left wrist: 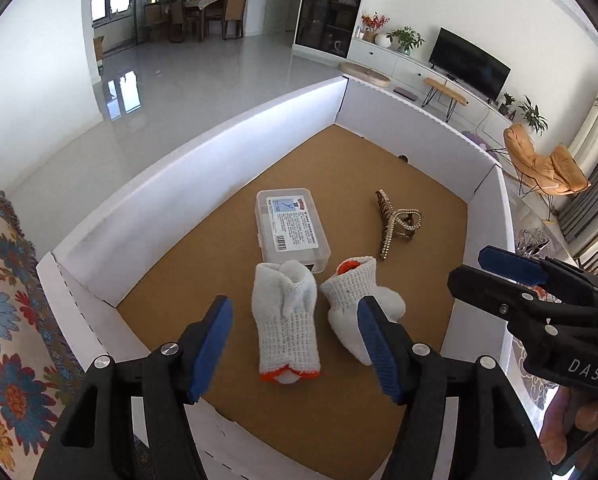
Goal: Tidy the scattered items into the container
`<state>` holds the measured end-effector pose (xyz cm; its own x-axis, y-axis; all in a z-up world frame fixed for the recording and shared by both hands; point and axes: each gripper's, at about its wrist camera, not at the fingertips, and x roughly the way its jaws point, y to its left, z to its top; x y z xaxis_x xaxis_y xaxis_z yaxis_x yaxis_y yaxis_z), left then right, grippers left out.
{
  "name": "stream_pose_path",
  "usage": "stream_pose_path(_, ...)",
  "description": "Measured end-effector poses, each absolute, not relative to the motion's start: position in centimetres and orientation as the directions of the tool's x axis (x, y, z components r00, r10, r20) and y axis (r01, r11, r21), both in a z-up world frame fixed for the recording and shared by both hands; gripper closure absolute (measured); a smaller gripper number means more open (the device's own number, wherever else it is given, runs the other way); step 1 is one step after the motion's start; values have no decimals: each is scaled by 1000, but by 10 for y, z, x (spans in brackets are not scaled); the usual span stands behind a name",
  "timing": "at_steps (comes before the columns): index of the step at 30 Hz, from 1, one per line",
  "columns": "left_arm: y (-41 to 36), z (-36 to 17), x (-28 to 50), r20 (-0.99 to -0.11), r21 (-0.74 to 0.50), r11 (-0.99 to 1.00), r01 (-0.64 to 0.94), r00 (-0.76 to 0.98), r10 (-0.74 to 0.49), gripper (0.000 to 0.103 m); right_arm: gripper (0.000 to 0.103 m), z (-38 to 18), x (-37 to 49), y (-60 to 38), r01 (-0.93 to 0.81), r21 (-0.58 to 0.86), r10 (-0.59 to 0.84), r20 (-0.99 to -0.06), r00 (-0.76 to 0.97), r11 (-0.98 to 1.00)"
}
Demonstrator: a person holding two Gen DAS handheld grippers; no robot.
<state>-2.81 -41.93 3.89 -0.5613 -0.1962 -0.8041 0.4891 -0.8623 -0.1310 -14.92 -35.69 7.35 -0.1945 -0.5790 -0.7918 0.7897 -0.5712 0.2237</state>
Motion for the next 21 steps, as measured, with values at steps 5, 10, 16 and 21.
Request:
stream_pose_path(5,-338,71,-31,-740,-119,-936,332,-658,-139,34,42,86,-135,-265,743,181,-602,-719,-347,-644)
stream_pose_path(10,-213,56,-46,-729,-161,-983,83,-682,61,16,42,58,-115,-125,600,100,-480,-710,-516,-794)
stream_pose_path(16,-63,-18,-80,-784,-168,-972,-162,-576,232,16,42,14,-84,62,290,28,-211,-752,-625,-956)
stream_pose_path(21,12,-49,-100,-799,-104,-964,-244,-557,227,16,42,-9,-79,179,51,13,-41,-795,-605,-999)
